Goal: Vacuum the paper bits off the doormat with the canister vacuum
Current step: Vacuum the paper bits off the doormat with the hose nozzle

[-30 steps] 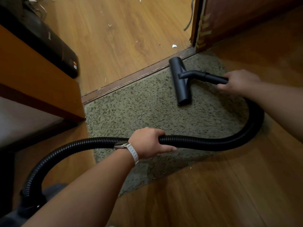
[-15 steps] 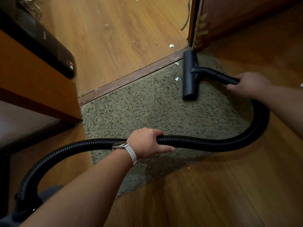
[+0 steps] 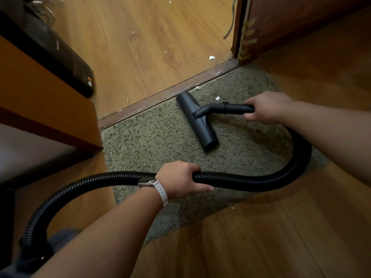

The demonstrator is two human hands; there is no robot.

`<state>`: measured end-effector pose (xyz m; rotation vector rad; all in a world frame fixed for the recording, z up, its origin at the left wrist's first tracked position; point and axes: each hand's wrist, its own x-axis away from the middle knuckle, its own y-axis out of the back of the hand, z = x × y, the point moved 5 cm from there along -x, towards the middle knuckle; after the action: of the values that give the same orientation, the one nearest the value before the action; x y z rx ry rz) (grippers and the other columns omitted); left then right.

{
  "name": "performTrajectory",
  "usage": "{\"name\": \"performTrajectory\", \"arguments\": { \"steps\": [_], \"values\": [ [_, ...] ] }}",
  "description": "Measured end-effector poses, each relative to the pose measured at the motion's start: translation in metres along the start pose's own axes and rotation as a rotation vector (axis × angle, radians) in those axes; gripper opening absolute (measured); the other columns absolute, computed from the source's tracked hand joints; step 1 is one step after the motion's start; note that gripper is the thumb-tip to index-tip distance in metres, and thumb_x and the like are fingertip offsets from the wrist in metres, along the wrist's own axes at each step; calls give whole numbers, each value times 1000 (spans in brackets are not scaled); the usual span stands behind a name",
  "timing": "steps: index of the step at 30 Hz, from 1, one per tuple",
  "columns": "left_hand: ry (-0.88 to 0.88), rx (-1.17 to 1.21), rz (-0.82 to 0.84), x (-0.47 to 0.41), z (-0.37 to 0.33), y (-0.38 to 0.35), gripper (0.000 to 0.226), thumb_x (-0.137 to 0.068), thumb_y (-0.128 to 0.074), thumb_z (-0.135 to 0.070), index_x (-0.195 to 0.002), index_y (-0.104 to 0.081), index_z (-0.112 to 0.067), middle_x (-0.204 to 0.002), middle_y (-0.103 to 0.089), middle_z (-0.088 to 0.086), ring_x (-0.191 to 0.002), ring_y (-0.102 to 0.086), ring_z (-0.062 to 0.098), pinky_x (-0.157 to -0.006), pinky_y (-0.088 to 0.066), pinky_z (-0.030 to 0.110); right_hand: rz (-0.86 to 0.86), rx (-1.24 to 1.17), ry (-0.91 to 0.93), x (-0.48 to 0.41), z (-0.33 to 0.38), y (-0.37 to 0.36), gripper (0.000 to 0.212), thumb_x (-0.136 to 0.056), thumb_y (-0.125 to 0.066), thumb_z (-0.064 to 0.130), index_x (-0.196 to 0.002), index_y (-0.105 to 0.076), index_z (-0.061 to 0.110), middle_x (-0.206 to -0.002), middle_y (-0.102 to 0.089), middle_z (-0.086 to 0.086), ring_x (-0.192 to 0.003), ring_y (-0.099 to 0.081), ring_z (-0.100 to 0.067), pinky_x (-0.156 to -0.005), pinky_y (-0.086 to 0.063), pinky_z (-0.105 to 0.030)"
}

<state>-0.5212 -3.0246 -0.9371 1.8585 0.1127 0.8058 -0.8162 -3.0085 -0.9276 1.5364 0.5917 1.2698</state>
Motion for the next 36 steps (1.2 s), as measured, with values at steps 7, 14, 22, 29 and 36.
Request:
{"name": "performTrajectory", "arguments": {
  "steps": [7, 14, 22, 29, 36],
  "values": [
    [-11, 21, 5, -4, -2, -2, 59, -71, -49, -88, -81, -56, -31, -68, -60, -11, -64, -59, 6, -64, -56, 31, 18, -47, 0, 8, -19, -5, 18, -92, -57, 50, -103, -62, 36, -78, -62, 3, -68, -59, -17, -54, -46, -31],
    [-16, 10, -18, 0, 3, 4, 59, -71, -49, -88, -75, -50, -29, -66, -58, -10, -64, -58, 9, -63, -53, 31, -84, -195, -139, 1, -32, 2, 29, -92, -57, 53, -114, -61, 35, -81, -62, 0, -69, -60, -21, -53, -44, -29],
    [65, 51, -46, 7, 26, 1, 61, -70, -48, -90, -80, -54, -31, -70, -61, -10, -67, -60, 11, -65, -54, 31, -114, -226, -209, -42, -16, 2, 34, -91, -56, 53, -111, -63, 27, -83, -61, -4, -72, -60, -24, -55, -45, -30],
    [92, 14, -96, 3, 36, 5, 56, -73, -49, -87, -74, -50, -31, -64, -55, -12, -64, -56, 10, -59, -46, 28, -128, -178, -152, -57, 15, 0, 34, -89, -55, 58, -108, -62, 30, -82, -63, -1, -71, -62, -24, -64, -55, -34],
    [108, 11, -83, -4, 38, 6, 58, -72, -50, -88, -80, -54, -31, -64, -54, -12, -63, -55, 10, -58, -44, 28, -154, -141, -172, -50, 8, 6, 32, -90, -55, 56, -112, -62, 33, -83, -61, -1, -73, -60, -25, -54, -43, -29]
  ]
}}
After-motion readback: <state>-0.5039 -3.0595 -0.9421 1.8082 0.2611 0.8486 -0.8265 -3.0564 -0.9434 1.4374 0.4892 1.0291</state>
